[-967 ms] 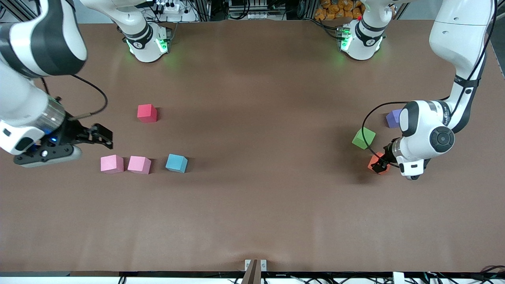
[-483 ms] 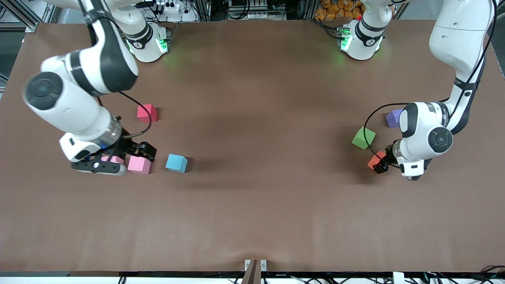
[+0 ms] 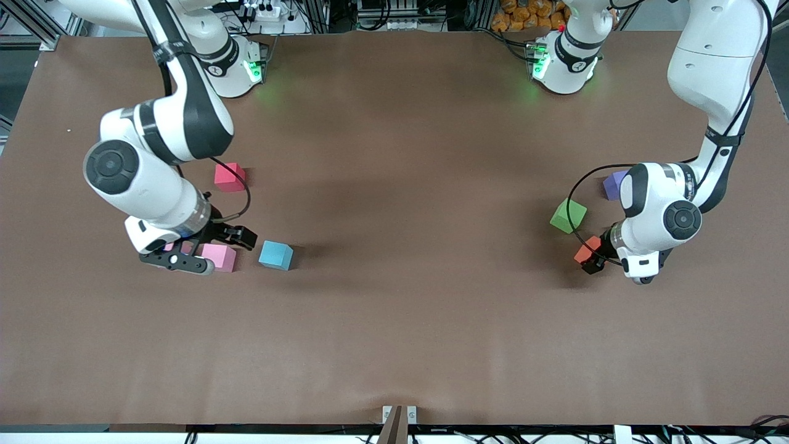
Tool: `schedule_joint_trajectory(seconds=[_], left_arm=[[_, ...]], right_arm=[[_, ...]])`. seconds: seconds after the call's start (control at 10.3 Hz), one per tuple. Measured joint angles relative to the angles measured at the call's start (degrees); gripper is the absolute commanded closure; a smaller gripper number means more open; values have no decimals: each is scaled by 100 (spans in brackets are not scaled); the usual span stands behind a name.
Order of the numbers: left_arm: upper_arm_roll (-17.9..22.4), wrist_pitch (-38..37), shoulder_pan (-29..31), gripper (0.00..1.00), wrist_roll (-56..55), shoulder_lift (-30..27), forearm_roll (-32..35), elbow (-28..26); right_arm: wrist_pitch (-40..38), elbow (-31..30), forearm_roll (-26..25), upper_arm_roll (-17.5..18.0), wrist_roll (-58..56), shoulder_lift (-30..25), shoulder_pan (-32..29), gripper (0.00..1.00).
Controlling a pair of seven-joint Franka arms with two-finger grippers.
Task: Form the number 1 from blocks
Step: 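Grasp the orange cube with the left gripper while the right gripper reaches the cyan cube, then carry the orange cube to mid-table while the right gripper grasps the cyan cube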
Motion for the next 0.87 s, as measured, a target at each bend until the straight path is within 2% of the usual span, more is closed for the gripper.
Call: schedule_joint_trajectory(seconds=[0.39,0.58,0.87], left_arm=[[-7,0,-3,100,0,-10,67,11],[-108,4,-48,100,27,-90,163,81],[-532,4,-395,100,21,-302,174,120]], right_arm=[[110,-146,-12,-10,472,392,260,0],[171,-190,-55,-12,28,479,302,0],[293,-198,-62,-94,-835,532,262,0]])
